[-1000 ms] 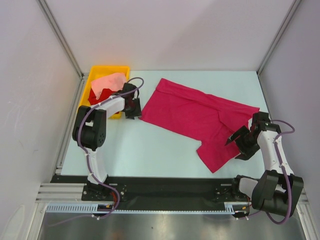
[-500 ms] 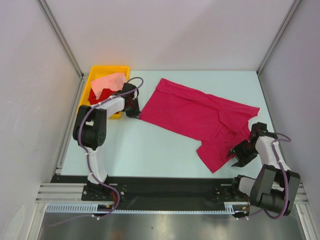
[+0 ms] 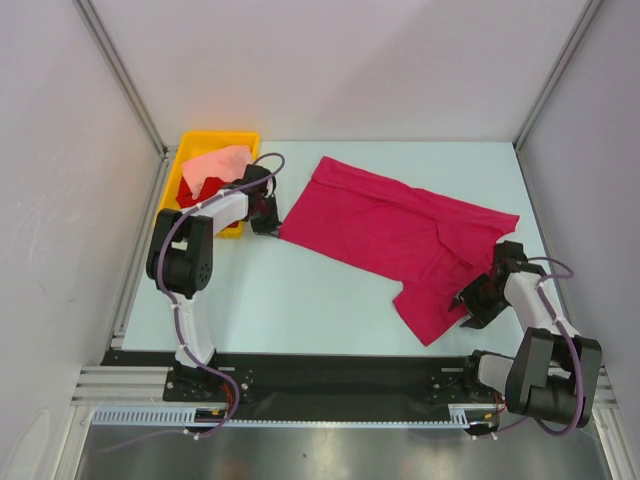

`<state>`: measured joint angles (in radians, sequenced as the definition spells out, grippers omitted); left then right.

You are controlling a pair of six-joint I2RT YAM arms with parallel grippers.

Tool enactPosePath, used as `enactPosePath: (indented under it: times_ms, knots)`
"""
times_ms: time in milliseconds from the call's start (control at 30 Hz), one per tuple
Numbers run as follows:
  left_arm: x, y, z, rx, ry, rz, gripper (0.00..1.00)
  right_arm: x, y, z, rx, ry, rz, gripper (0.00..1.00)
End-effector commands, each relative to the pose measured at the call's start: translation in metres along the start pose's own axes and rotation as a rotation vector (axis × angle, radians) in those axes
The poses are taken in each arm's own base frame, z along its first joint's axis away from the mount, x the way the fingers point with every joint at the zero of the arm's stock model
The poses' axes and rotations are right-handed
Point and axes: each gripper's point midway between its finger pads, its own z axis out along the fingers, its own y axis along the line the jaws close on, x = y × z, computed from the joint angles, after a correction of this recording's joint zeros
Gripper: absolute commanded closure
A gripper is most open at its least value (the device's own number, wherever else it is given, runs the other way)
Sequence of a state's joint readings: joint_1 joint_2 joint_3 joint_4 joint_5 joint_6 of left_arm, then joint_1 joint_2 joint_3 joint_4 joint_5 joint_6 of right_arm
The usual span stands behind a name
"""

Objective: Fold and stack the t-shirts
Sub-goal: Fold the tshirt

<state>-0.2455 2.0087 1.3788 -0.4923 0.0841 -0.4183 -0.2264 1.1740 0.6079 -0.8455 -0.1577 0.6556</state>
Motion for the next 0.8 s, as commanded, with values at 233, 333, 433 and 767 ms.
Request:
enactPosePath:
  times_ms: [233, 333, 433, 767]
  knots:
    - [-0.005, -0.001, 0.007, 0.008, -0.006, -0.019, 0.99, -0.004, 0.000, 0.004, 0.031, -0.040, 0.002, 0.64]
    - [-0.006, -0.003, 0.007, 0.014, -0.006, -0.024, 0.99, -0.008, 0.009, 0.008, 0.042, -0.041, -0.024, 0.64]
    - [-0.006, -0.004, 0.006, 0.021, -0.007, -0.026, 0.99, -0.012, 0.007, 0.015, 0.070, -0.042, -0.041, 0.61]
    - [-0.006, -0.003, 0.000, 0.021, -0.025, -0.026, 1.00, -0.013, 0.000, 0.023, 0.122, -0.027, -0.048, 0.84]
